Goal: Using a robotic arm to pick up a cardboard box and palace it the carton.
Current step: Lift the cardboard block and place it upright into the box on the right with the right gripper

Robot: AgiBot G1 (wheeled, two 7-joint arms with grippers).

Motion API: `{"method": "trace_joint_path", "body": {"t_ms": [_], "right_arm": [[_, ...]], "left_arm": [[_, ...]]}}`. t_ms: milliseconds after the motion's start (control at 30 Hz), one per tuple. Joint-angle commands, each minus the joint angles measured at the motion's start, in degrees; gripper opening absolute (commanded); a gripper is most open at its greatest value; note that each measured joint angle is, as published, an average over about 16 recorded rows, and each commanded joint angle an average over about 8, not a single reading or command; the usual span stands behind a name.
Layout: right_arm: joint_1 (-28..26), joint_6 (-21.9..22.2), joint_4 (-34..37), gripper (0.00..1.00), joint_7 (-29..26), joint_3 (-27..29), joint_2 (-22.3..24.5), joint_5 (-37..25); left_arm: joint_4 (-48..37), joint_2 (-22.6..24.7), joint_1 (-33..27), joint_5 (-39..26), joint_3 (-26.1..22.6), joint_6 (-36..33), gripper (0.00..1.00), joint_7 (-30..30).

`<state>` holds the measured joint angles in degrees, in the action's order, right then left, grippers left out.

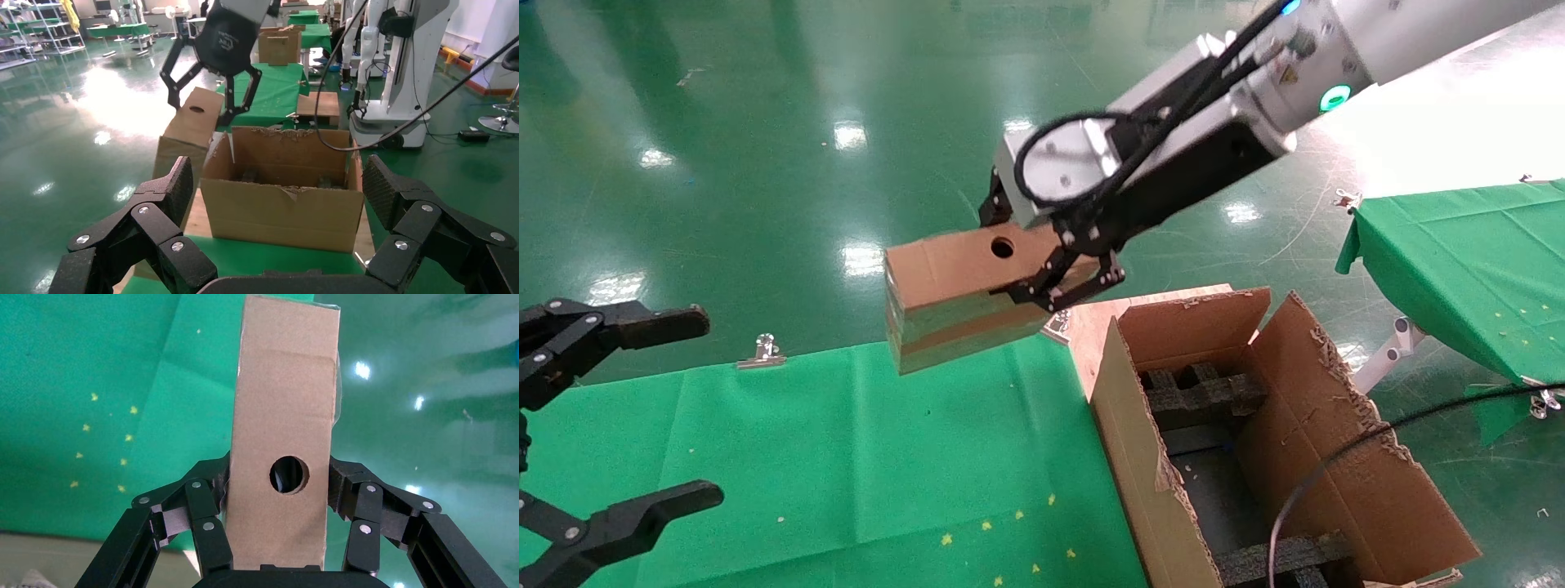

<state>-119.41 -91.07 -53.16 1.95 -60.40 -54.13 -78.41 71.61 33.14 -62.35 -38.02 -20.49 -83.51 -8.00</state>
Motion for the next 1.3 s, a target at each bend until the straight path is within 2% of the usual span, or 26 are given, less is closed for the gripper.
{"method": "trace_joint_path", "body": {"t_ms": [33, 233, 400, 767, 1300], "right_arm": [[-2.03, 0.0, 1.69, 0.0, 1.13, -1.43, -0.4, 1.37], [-4.07, 0.2, 4.18, 0.0, 2.84, -5.35, -0.07, 3.71], [-6.0, 0.24, 5.6, 0.0, 3.73, -8.28, 2.0, 4.46], [-13.16, -0.17, 6.15, 0.0, 4.62, -17.23, 12.05, 3.55], [-22.53, -0.19, 2.25, 0.0, 2.51, -30.85, 25.8, 2.48]], "left_arm": [[0.0, 0.0, 0.0, 0.0, 0.0, 0.0, 1.0, 0.0], [0.0, 0.0, 0.0, 0.0, 0.0, 0.0, 1.0, 0.0], [0.0, 0.0, 0.0, 0.0, 0.0, 0.0, 1.0, 0.0], [0.0, 0.0, 0.0, 0.01, -0.01, 0.0, 1.0, 0.0], [0.0, 0.0, 0.0, 0.01, -0.01, 0.0, 1.0, 0.01]]}}
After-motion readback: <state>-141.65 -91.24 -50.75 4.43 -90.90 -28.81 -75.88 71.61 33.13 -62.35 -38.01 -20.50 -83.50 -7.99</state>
